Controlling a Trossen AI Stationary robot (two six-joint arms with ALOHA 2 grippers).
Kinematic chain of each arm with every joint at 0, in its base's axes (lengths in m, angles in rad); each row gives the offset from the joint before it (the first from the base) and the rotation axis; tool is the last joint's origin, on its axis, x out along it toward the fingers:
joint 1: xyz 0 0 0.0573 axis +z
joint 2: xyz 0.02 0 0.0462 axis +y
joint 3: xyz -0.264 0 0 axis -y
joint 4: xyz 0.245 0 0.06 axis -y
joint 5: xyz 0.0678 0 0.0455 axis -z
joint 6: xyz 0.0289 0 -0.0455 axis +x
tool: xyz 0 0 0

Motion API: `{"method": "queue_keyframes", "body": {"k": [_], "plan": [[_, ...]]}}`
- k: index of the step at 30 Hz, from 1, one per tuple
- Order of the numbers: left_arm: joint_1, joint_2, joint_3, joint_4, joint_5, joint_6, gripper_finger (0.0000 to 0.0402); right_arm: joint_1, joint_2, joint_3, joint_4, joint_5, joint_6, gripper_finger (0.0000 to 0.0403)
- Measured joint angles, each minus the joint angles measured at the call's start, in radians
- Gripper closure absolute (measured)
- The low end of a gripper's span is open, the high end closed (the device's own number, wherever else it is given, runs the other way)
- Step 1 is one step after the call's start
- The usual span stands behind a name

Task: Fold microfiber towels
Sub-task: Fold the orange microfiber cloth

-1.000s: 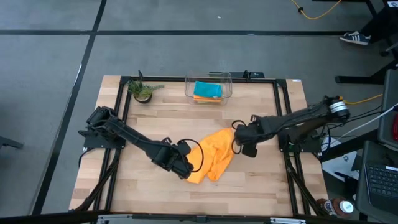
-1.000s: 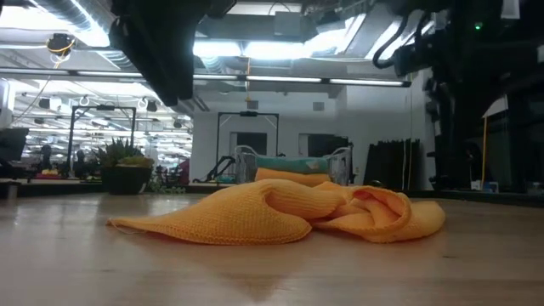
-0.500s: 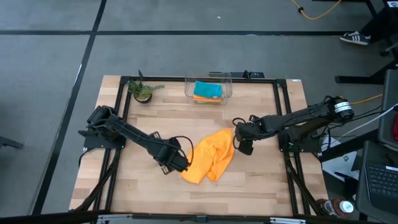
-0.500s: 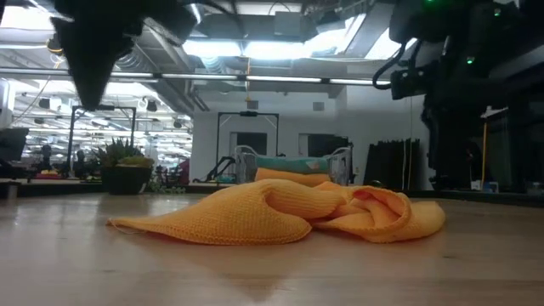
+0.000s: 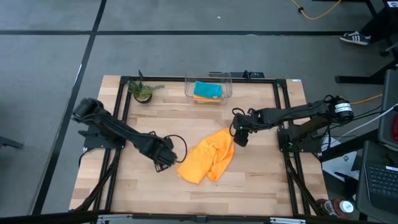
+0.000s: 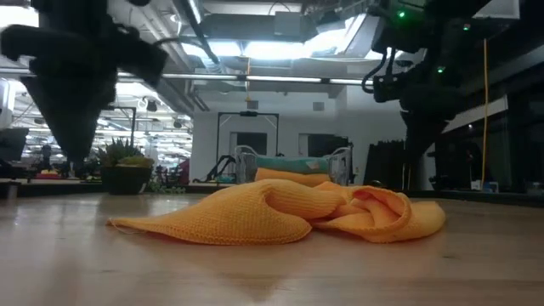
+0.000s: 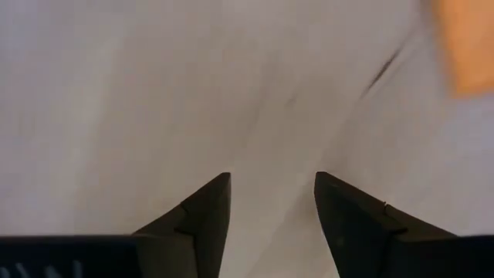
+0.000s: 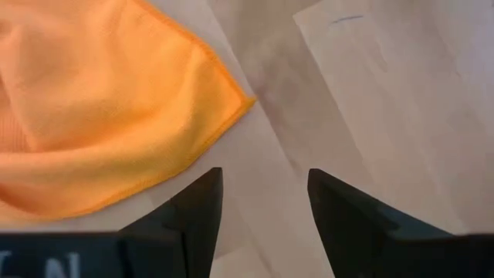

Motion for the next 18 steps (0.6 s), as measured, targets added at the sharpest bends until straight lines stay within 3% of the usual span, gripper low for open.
{"method": "queue_keyframes", "body": {"k": [4,8,15,18], "plan": [[-0.003,-0.083,-0.126,0.363,0.009,-0.08,0.0221,-0.024,0.0,0.0,0.0,0.0,-0.025,0.0208],[-0.012,-0.096,-0.16,0.619,-0.009,-0.085,0.0221,-0.037,0.0,0.0,0.021,0.0,-0.052,0.0208],[-0.037,-0.071,-0.162,0.688,-0.076,0.065,0.0221,-0.037,0.0,0.0,0.08,0.0,-0.075,0.0208],[-0.042,-0.035,-0.161,0.704,-0.082,0.042,0.0221,-0.037,0.0,0.0,0.09,0.0,-0.076,0.0208]]}}
